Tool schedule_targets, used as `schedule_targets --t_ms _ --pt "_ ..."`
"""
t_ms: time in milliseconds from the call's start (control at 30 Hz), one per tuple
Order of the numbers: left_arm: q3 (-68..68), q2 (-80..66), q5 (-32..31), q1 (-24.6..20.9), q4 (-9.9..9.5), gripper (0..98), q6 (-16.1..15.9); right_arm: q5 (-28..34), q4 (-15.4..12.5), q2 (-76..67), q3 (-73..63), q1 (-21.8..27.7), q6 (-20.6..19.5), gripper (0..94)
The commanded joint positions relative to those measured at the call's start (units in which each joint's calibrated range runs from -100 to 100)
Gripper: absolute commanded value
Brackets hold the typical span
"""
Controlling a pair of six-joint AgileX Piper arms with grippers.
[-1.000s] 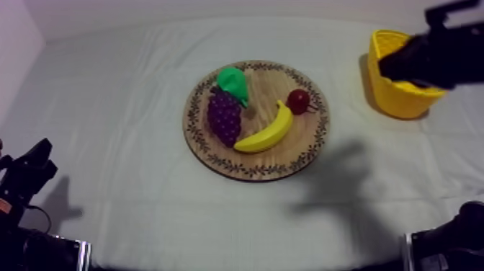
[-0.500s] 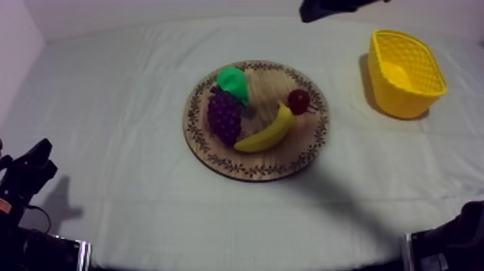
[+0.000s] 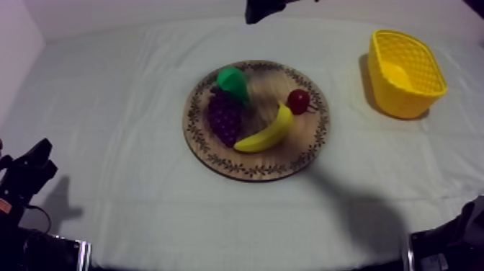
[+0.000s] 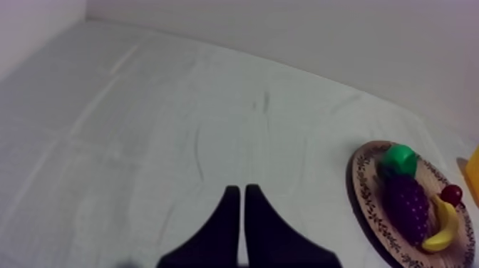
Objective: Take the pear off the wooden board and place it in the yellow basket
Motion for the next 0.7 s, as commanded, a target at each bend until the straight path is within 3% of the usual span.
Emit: schedule_targets --t_ms 0,367,667 --pt "0.0 0.0 0.0 0.0 0.01 0.1 0.0 0.2 -0.1 3.6 -1.9 0.0 -0.1 14.3" --pt "0.0 0.0 0.0 0.0 0.01 0.1 0.0 3.0 -0.3 8.1 -5.4 0.0 1.3 47.8" --pt "0.0 0.0 0.0 0.0 0.01 0.1 0.0 3.6 -0.5 11.5 -6.0 -0.5 1.1 59.1"
